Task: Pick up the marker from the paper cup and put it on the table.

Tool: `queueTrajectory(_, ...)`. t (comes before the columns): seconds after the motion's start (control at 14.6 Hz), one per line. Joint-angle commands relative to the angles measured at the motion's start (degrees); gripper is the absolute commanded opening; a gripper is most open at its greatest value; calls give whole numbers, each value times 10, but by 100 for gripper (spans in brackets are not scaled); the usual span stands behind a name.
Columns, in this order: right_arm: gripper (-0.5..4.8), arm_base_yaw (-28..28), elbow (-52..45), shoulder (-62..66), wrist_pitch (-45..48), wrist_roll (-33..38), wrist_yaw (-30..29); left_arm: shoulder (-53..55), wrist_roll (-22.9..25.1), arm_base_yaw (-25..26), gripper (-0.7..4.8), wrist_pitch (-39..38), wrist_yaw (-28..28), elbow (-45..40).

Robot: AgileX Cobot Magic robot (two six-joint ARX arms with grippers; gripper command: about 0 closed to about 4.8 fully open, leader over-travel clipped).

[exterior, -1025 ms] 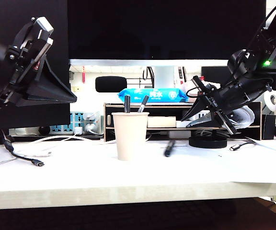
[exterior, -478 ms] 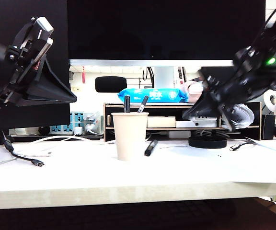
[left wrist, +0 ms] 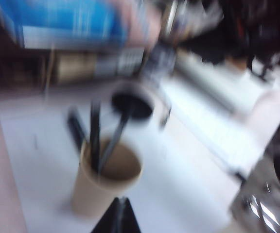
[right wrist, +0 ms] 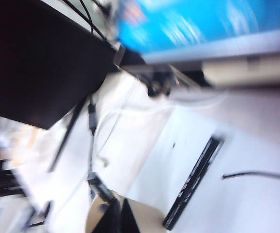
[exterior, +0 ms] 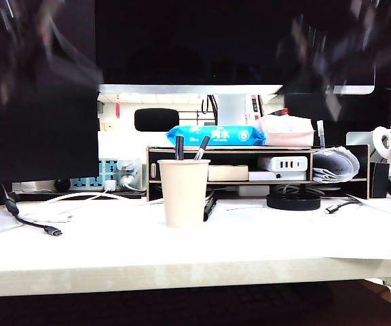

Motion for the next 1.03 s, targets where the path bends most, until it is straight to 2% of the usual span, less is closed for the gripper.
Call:
queueTrajectory(0.07,-8,0,1,-90,-66,-72,45,-127,0,0,-5,-23,-54,2)
queueTrajectory(0.21,-8,4,0,-151,-101,-93,64,-223,15,0,-5,-65,-116,2)
queueTrajectory(0.34,-8,33,-5,-236,-163,-148,120,-344,52,0,-5,-145,-223,2)
queueTrajectory(0.41,-8,55,-20,-273,-165,-157,138,-391,62,0,-5,-184,-239,2)
queueTrajectory(0.55,-8,93,-67,-332,-148,-157,141,-449,62,0,-5,-248,-229,2)
queueTrajectory(0.62,-8,120,-106,-366,-125,-154,148,-467,52,0,-5,-278,-207,2)
queueTrajectory(0.82,-8,195,-217,-460,-80,-144,252,-495,35,-1,-5,-353,-167,1)
queueTrajectory(0.89,-8,218,-255,-492,-59,-137,270,-498,35,-1,-5,-372,-165,2)
queueTrajectory(1.03,-8,237,-310,-538,-39,-133,271,-501,40,-1,-5,-383,-134,-3)
